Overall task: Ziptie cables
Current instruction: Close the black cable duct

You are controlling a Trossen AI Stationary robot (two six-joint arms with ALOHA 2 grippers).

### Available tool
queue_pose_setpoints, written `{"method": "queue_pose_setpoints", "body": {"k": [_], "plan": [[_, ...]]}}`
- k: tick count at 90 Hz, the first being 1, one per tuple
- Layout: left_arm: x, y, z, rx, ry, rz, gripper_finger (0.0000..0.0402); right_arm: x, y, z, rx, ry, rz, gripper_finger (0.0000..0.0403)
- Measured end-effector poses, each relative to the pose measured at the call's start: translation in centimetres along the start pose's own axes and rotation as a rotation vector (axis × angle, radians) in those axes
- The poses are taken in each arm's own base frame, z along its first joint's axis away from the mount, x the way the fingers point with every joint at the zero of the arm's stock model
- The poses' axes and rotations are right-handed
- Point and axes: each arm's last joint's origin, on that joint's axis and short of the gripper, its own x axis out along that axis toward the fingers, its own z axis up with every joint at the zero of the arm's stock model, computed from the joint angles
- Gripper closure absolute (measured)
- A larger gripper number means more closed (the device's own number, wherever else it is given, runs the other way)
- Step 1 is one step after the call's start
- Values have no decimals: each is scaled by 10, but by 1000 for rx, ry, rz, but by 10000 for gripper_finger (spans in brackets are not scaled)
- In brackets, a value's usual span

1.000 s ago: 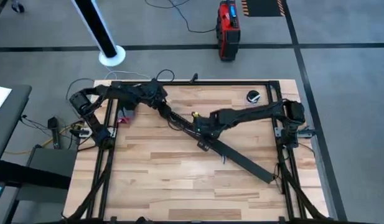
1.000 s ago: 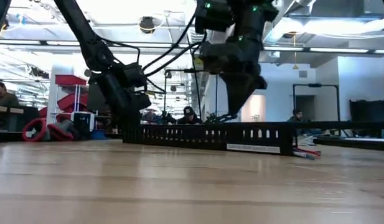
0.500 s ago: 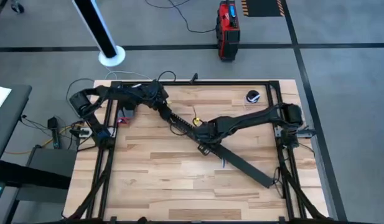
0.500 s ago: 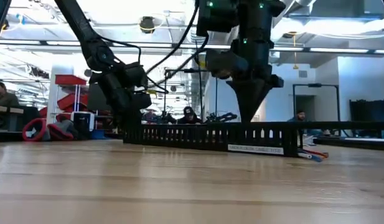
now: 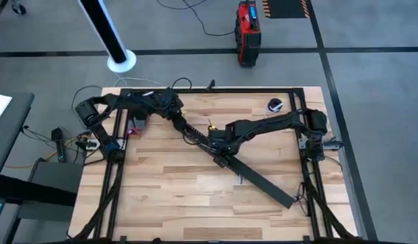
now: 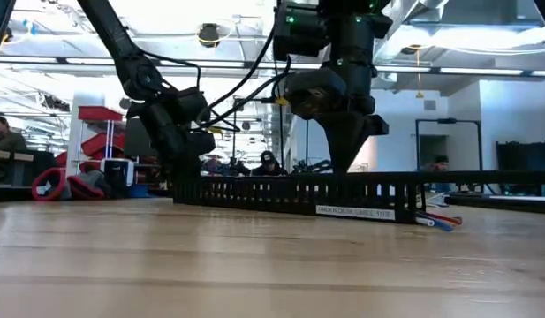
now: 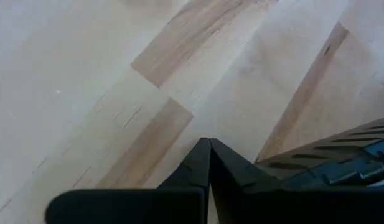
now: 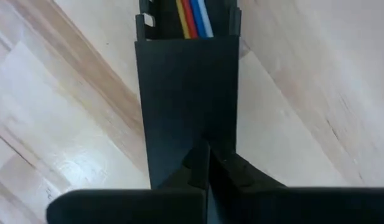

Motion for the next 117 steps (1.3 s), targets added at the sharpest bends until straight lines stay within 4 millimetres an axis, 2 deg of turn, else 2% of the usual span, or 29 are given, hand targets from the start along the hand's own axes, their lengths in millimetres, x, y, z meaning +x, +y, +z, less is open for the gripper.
{"method": "queue_pose_setpoints", "body": {"k": [15,31,41,78,97,108,117], "plan": [[0,0,1,6,-19,-3,401,0,-3,5,-33,-28,5,403],[-1,2,5,4,-50,-9,401,-14,-4,8,-40,-102,22,403],[-5,4,7,8,-76,-7,401,-16,-4,13,-36,-158,18,403],[-52,2,22,46,-257,8,401,-19,0,13,-61,-177,45,403],[-56,1,22,62,-263,15,401,-35,7,4,-69,-197,76,403],[-54,-8,20,152,-238,-40,401,-39,13,-1,-78,-195,87,403],[-51,-23,18,246,-225,-118,401,-32,18,-4,-92,-177,80,403]]}}
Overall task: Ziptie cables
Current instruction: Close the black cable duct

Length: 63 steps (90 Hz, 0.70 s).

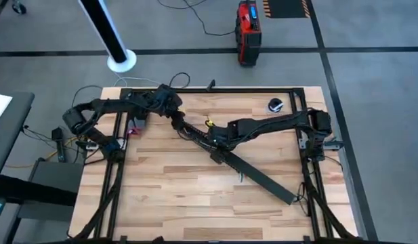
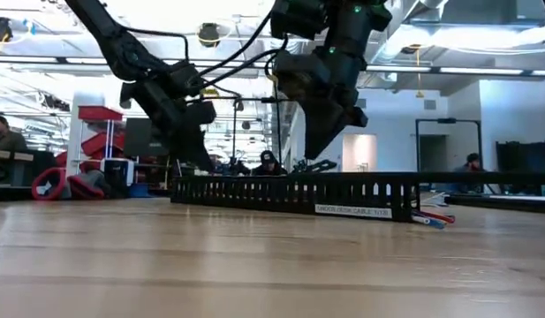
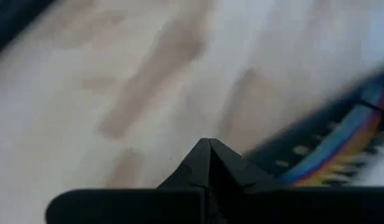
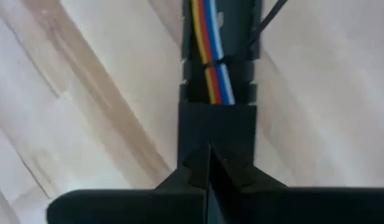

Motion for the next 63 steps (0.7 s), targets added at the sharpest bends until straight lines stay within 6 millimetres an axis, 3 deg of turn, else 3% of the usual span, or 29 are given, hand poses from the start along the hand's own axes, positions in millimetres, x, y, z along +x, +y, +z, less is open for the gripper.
{"method": "queue_pose_setpoints", "body": {"k": [13,39,63], "plan": [[7,-26,2,161,11,-80,401,12,3,-5,-12,42,-18,403],[15,-67,2,474,-2,-180,401,12,2,-6,-32,57,-27,403],[4,-100,6,644,-98,-374,401,12,4,-8,-56,65,-30,403]]}}
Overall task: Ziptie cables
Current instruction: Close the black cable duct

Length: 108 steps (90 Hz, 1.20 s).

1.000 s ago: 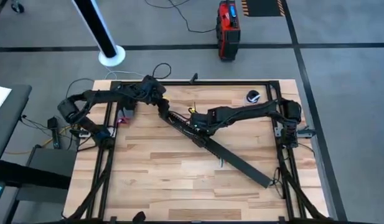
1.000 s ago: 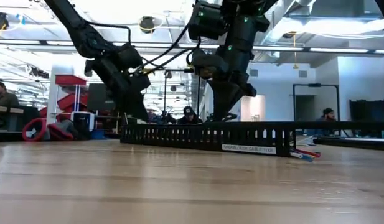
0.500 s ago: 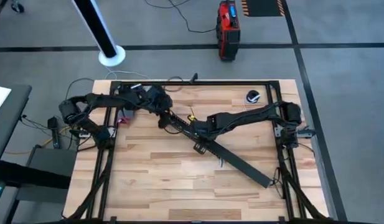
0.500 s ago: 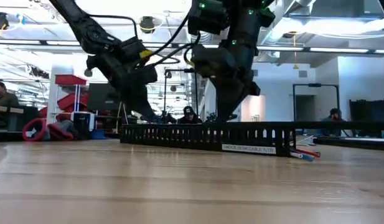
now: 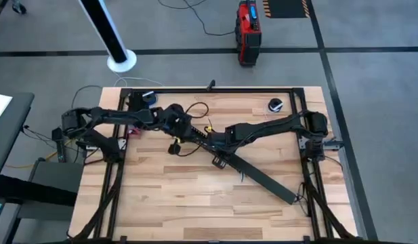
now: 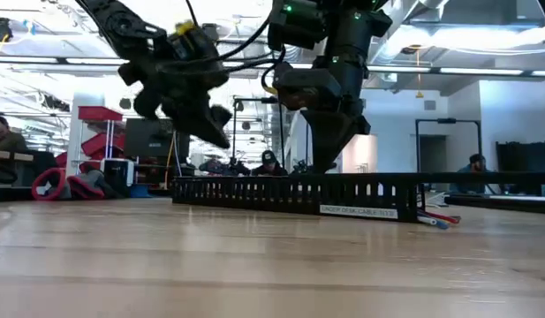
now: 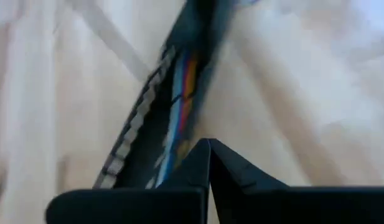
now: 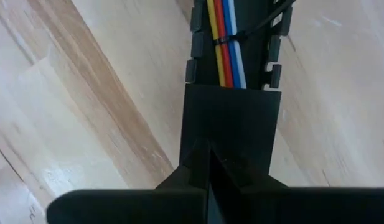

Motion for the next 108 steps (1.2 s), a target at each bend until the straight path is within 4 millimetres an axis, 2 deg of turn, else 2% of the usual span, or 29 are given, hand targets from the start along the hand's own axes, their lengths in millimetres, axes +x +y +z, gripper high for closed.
{"method": "queue_pose_setpoints", "body": {"k": [11,23,36,50,64,83,108], "plan": [[13,-10,7,25,-51,-79,401,0,-2,1,-13,-2,0,403],[38,-12,2,-18,-47,-109,401,0,-3,3,-18,-10,3,403],[67,-10,-5,-95,-81,-98,401,0,-4,4,-25,-14,4,403],[86,-10,-10,-170,-84,-16,401,0,-5,5,-25,-16,3,403],[96,-7,-16,-230,-60,119,401,1,-5,5,-27,-25,-2,403],[106,-4,-21,-313,-87,160,401,1,-5,6,-26,-32,-6,403],[106,-2,-22,-352,-82,226,401,25,-9,10,-20,2,-22,403]]}}
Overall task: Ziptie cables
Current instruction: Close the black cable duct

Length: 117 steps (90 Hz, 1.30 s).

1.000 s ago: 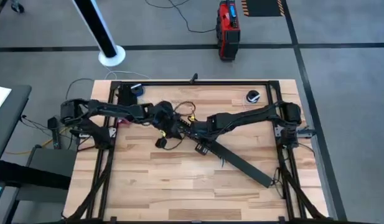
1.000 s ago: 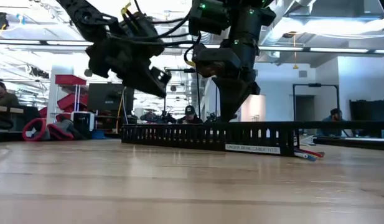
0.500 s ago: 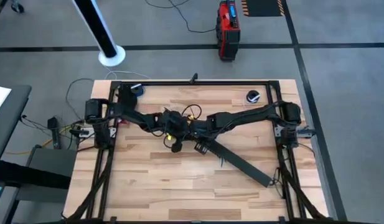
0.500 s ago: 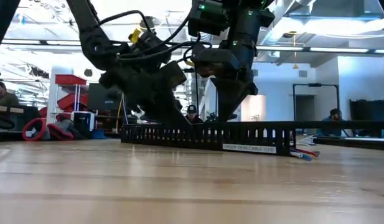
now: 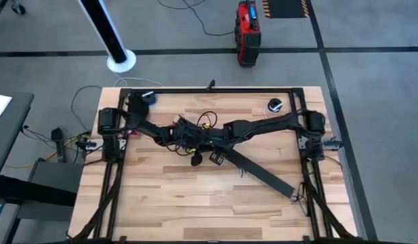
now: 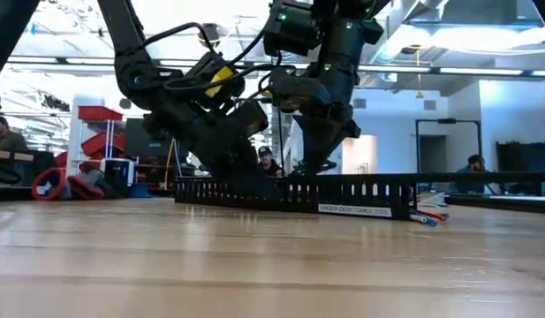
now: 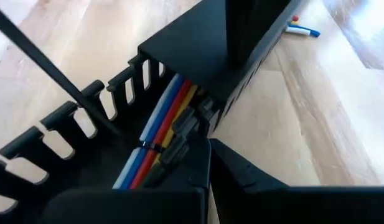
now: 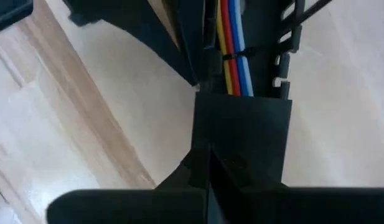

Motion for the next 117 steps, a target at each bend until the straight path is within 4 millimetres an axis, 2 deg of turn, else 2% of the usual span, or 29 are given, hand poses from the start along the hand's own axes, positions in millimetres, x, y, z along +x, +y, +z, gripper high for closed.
{"method": "queue_pose_setpoints", "body": {"k": [41,56,75,101,117], "plan": [[0,3,1,-8,-11,34,401,0,-20,15,-13,-42,12,403],[-1,6,1,-14,-11,33,401,-19,-19,17,-32,-81,13,403],[-7,6,4,-9,6,38,401,-43,-20,12,-28,-89,5,403],[-28,3,14,7,68,53,401,-28,-22,-6,-8,-8,-55,403],[-32,7,6,21,175,169,401,-22,-28,-7,7,-26,-52,403]]}}
